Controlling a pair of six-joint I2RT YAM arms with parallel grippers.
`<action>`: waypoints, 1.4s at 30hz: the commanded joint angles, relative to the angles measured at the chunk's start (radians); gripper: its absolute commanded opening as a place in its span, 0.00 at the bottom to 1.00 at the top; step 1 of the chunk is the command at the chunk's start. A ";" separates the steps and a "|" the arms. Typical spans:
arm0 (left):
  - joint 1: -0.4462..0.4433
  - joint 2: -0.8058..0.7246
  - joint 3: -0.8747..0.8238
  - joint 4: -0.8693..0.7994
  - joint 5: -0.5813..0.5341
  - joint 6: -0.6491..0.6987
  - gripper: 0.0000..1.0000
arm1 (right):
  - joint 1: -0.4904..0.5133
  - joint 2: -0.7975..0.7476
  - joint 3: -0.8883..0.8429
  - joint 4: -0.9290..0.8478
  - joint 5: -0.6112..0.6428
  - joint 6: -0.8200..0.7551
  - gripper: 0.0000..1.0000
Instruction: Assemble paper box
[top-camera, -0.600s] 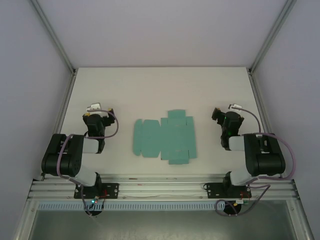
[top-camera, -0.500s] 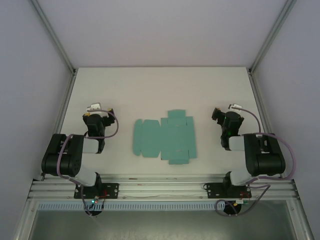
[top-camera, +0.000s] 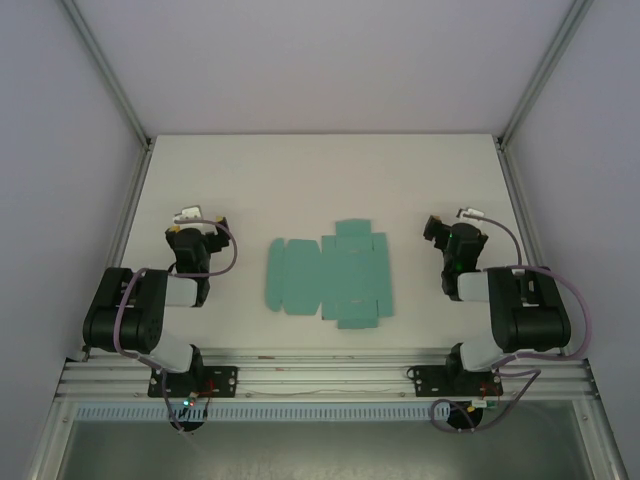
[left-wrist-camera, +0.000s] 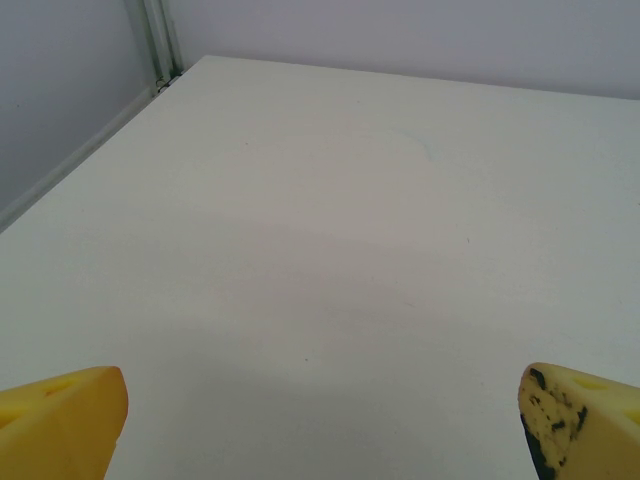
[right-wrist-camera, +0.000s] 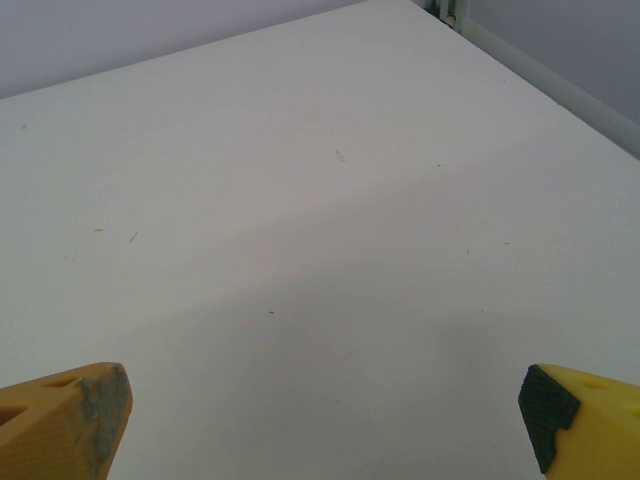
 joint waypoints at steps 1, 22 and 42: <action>-0.002 -0.010 -0.001 0.034 0.013 0.017 1.00 | -0.004 -0.010 0.019 0.012 0.030 0.012 1.00; -0.004 -0.169 0.097 -0.273 0.082 0.032 1.00 | -0.005 -0.081 0.049 -0.096 0.085 0.031 1.00; -0.189 -0.344 0.334 -1.013 0.283 -0.383 1.00 | 0.390 -0.254 0.464 -1.105 -0.245 0.357 0.84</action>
